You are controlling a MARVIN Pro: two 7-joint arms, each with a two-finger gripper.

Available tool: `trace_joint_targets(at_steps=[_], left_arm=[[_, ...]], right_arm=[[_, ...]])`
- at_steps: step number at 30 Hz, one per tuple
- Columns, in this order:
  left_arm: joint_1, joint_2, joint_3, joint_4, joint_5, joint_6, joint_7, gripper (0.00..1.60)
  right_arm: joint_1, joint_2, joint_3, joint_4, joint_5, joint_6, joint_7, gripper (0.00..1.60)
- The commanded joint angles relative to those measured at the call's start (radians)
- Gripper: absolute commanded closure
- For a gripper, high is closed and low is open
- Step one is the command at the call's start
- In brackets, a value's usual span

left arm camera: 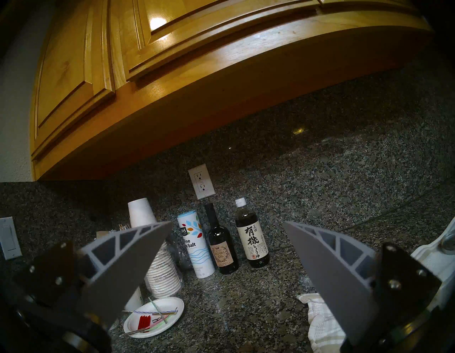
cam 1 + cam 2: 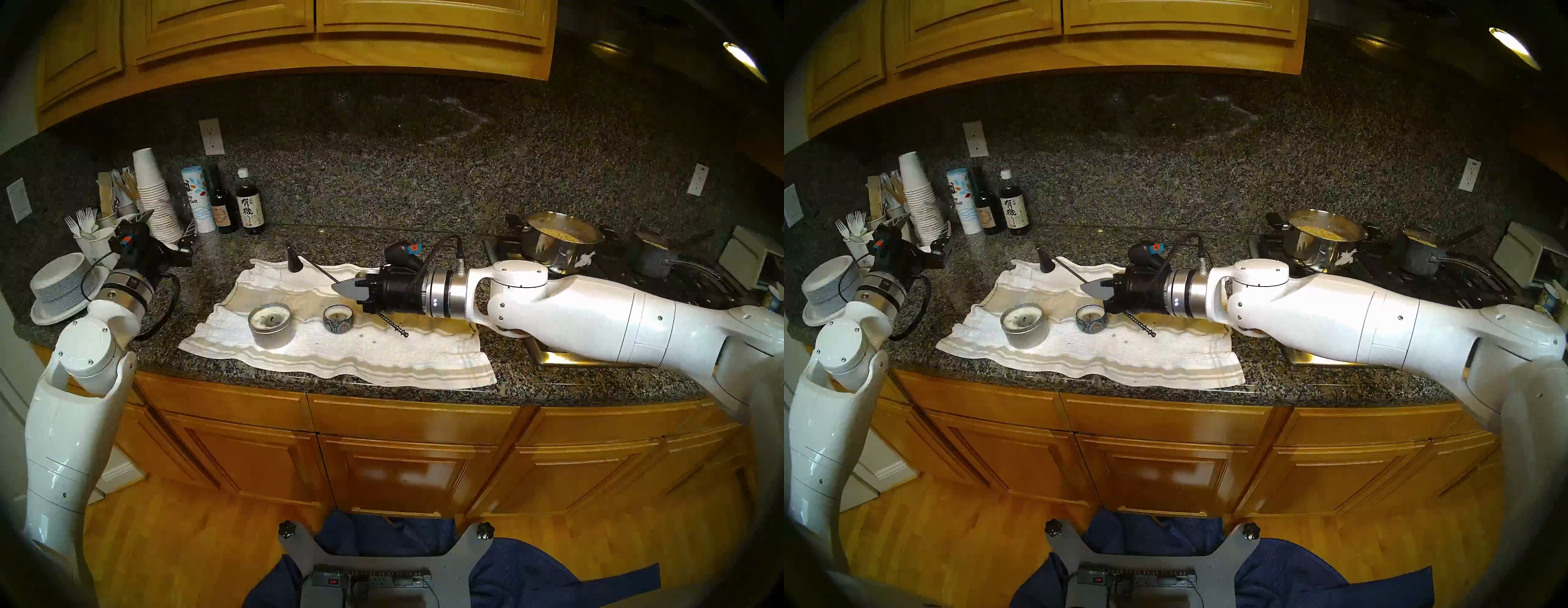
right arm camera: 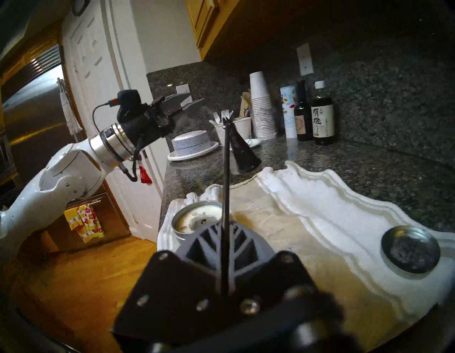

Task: Put out candle flame

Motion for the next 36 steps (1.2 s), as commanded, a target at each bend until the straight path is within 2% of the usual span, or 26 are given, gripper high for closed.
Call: trace_joint_targets(at_steps=[1, 17, 36], left_arm=[[-0.023, 0.012, -0.015, -0.025, 0.002, -0.017, 0.0, 0.0], [-0.022, 0.015, -0.014, -0.024, 0.0, -0.021, 0.002, 0.0], [-0.021, 0.018, -0.012, -0.024, -0.003, -0.023, 0.005, 0.0]], right_arm=[[0.043, 0.042, 0.047, 0.011, 0.009, -0.023, -0.006, 1.6], [0.017, 0.065, 0.026, 0.059, 0.009, -0.03, -0.026, 1.6], [0.001, 0.045, 0.004, 0.122, 0.016, -0.047, -0.047, 1.6]])
